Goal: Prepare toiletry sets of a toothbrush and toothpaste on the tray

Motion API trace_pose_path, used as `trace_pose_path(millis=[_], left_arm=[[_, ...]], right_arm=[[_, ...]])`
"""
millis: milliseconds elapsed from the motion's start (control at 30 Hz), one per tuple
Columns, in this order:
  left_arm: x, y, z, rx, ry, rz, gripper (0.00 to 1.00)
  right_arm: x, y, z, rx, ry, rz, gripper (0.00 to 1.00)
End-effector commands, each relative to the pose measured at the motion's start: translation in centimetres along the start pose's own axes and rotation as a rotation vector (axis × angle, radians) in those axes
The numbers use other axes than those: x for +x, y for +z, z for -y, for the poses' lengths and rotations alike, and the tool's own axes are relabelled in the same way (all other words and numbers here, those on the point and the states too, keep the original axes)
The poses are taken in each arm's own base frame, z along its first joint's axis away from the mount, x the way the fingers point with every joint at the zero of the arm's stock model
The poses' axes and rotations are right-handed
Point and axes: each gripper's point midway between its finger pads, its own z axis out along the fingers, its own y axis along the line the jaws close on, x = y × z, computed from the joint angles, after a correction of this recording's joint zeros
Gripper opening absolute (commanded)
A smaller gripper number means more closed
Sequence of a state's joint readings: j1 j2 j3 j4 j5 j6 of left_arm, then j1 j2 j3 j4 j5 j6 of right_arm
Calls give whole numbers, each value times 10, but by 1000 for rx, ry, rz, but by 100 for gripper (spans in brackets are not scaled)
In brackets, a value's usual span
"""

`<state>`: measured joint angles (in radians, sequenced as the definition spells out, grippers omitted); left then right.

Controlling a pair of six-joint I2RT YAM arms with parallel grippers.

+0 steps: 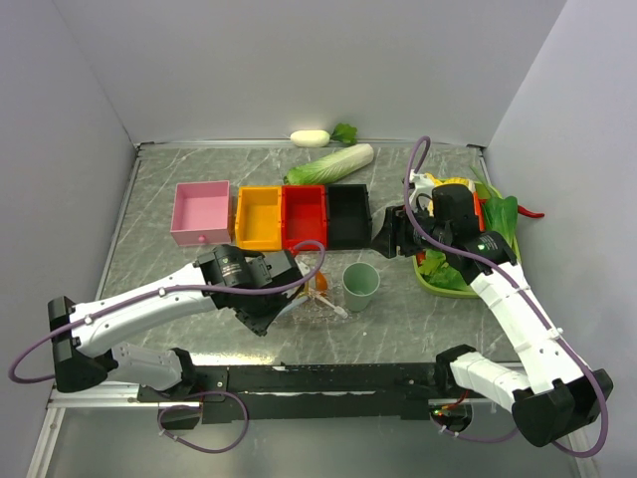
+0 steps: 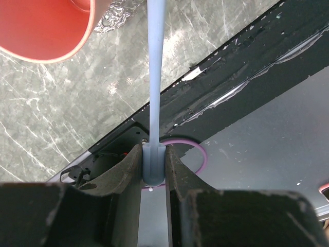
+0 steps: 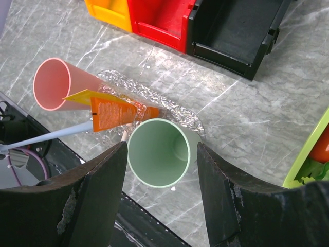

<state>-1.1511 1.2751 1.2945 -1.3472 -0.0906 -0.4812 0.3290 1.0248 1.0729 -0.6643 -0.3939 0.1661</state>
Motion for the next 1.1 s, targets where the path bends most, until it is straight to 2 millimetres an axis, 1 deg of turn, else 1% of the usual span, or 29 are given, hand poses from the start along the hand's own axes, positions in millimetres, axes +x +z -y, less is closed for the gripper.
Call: trace_pose_path(millis=[0, 233, 433, 700, 833, 1067], left_arm=[[-1, -4, 2, -5, 32, -11, 1], [0, 0, 0, -22, 29, -24, 1], [-7, 1, -1, -45, 27, -16, 1], [-13, 8, -3, -86, 22, -26, 1], [-20, 9, -4, -106, 23, -18, 1], [-24, 17, -5, -146, 28, -42, 1]], right_arm=[[-11, -2, -2, -19, -27, 51, 64], [-10, -2, -4, -25, -27, 51, 64], [-10, -2, -4, -29, -26, 52, 64], [-9, -1, -4, -34, -26, 53, 64], [-8, -1, -5, -40, -27, 50, 64], [-8, 0, -5, -42, -24, 52, 64]])
